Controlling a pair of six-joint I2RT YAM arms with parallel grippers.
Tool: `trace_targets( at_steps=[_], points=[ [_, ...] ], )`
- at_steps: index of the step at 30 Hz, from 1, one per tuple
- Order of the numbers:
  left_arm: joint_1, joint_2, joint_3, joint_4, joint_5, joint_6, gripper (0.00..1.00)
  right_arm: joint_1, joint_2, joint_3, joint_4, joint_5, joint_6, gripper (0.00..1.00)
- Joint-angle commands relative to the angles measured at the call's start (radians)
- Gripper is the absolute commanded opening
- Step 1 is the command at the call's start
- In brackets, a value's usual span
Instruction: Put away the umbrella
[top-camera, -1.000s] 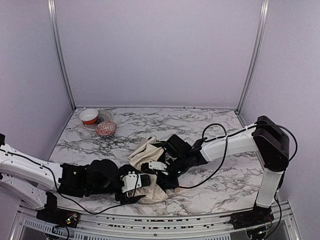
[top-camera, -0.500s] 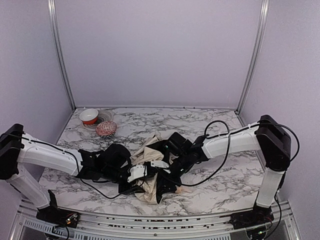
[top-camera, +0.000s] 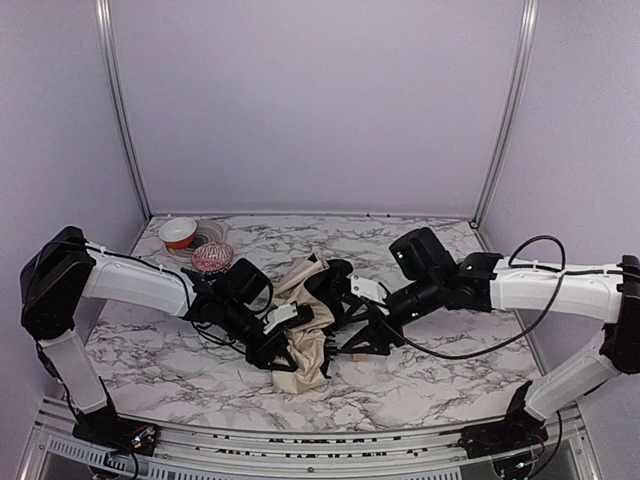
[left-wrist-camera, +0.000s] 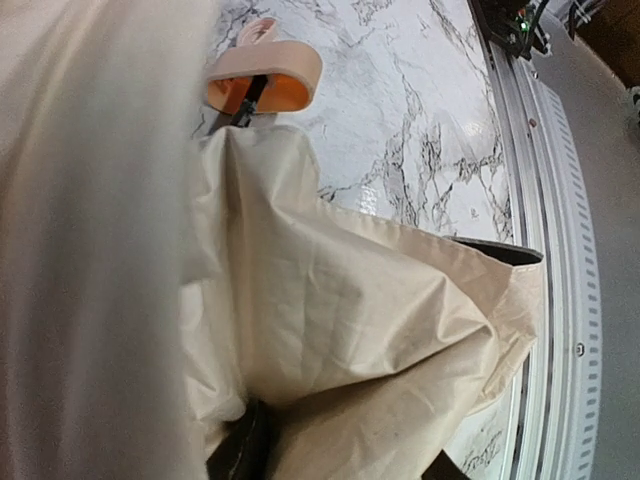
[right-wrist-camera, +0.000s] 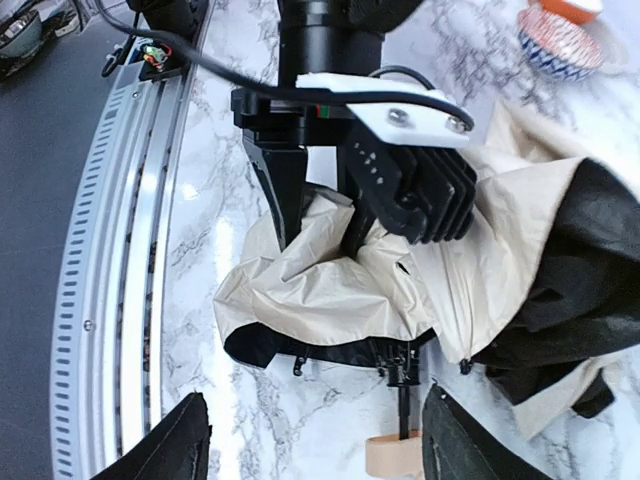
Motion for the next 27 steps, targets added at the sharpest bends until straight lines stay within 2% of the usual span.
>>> trace_targets(
  at_steps=[1,4,6,7,10,11,16,20,22,24,27],
  points=[
    [0.065,0.055,0.083,-0.064,0.150,-0.107,0.41,0.024,-0.145,-0.129,0.176,0.130,-0.054,0.69],
    [0.074,0.067,0.111,-0.088,0.169,-0.115,0.37,0.129,-0.234,-0.254,0.418,0.247,-0.164,0.70],
    [0.074,0.062,0.113,-0.094,0.176,-0.108,0.37,0.160,-0.261,-0.298,0.567,0.294,-0.152,0.77],
    [0.074,0.059,0.109,-0.094,0.178,-0.104,0.39,0.142,-0.260,-0.289,0.614,0.298,-0.111,0.79],
    [0.072,0.053,0.094,-0.093,0.154,-0.086,0.42,-0.003,-0.190,-0.189,0.649,0.162,0.048,0.79],
    [0.070,0.053,0.091,-0.093,0.142,-0.085,0.44,-0.044,-0.150,-0.151,0.645,0.182,0.075,0.79],
    [0.018,-0.042,0.065,-0.093,0.038,-0.017,0.59,-0.122,0.122,0.151,0.439,0.252,0.104,0.79],
    [-0.054,-0.222,0.016,-0.038,-0.067,0.073,0.76,-0.206,0.324,0.417,0.242,0.127,0.198,0.78],
    [-0.068,-0.292,-0.011,0.001,-0.092,0.097,0.79,-0.196,0.407,0.504,0.130,0.086,0.168,0.71],
    [-0.069,-0.347,-0.030,0.021,-0.098,0.109,0.80,-0.163,0.465,0.560,0.011,0.036,0.097,0.58],
    [-0.056,-0.426,-0.099,0.101,-0.138,0.091,0.79,-0.107,0.481,0.548,-0.118,-0.023,0.008,0.42]
  ],
)
